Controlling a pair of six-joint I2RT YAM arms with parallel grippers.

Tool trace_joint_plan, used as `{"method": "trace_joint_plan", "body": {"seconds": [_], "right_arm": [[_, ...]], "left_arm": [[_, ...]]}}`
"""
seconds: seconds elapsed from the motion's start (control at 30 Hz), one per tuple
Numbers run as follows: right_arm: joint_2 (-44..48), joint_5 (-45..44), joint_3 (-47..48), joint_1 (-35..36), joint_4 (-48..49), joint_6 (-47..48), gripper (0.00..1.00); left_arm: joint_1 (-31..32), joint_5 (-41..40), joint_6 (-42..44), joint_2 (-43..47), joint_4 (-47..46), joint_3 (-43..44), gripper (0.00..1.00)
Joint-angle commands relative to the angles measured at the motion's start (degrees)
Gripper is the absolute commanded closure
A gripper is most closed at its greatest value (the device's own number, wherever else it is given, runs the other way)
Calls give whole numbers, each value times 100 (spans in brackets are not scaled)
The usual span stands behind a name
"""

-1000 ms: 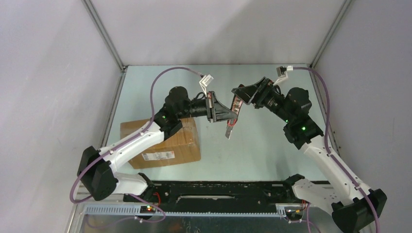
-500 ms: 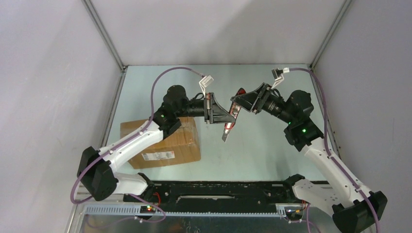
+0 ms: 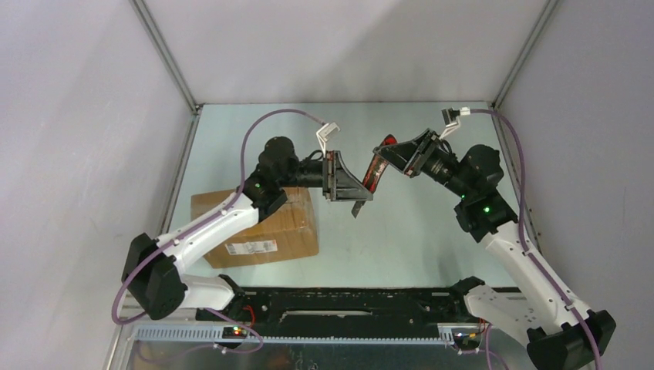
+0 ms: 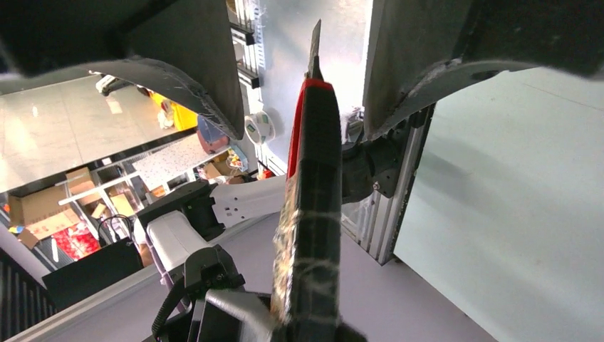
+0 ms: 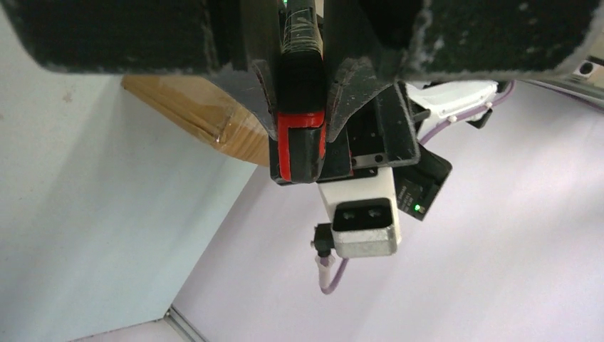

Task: Unpack the express box
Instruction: Pick up the knife from the center of the board, then cut the express box at the center of the board.

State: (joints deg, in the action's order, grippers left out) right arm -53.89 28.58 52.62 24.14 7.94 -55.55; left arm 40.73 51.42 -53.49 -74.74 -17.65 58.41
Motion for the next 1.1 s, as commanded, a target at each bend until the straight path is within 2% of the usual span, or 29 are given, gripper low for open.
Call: {"method": "trace_joint_plan", "body": {"seconds": [0.0, 0.03, 0.13, 0.27, 0.37, 0.43, 0.53, 0.57, 0.63, 0.7, 0.8, 0.9, 1.0, 1.07], "right_arm": [[95, -183, -6, -50, 567, -314, 100], [59, -144, -6, -57, 628, -362, 100], [49, -169, -6, -64, 657, -406, 100], [42, -150, -6, -148, 690, -404, 100], [-56, -2, -6, -235, 793, -456, 100], [-104, 31, -6, -268, 831, -459, 100], [-162, 120, -6, -320, 898, -499, 100], [-175, 128, -6, -321, 916, -506, 100], [-202, 172, -6, -322, 932, -522, 100], [-218, 234, -6, -323, 939, -527, 100], [-223, 487, -108, -316, 1122, -628, 69], [-215, 950, -231, -257, 1268, -659, 48], [-81, 1217, -278, -147, 884, -279, 35], [-3, 1355, -279, -103, 543, -3, 33]], "left_arm": [[-7, -154, -292, 253, -564, -372, 38], [-11, -175, -335, 243, -621, -393, 41], [-4, -194, -556, 206, -886, -505, 62], [-3, -184, -871, 214, -1341, -663, 69], [5, -106, -1141, 222, -1808, -733, 68], [5, -56, -1163, 253, -1840, -739, 61], [5, -57, -1086, 306, -1723, -765, 62], [-3, -91, -1042, 312, -1670, -761, 68], [-2, -172, -1020, 311, -1618, -759, 97], [-10, -259, -983, 324, -1553, -748, 100], [-17, -314, -965, 338, -1541, -658, 100], [-29, -277, -734, 345, -1261, -417, 100], [-26, -194, -260, 360, -580, -165, 100], [-26, -103, -116, 356, -355, -67, 100]]}}
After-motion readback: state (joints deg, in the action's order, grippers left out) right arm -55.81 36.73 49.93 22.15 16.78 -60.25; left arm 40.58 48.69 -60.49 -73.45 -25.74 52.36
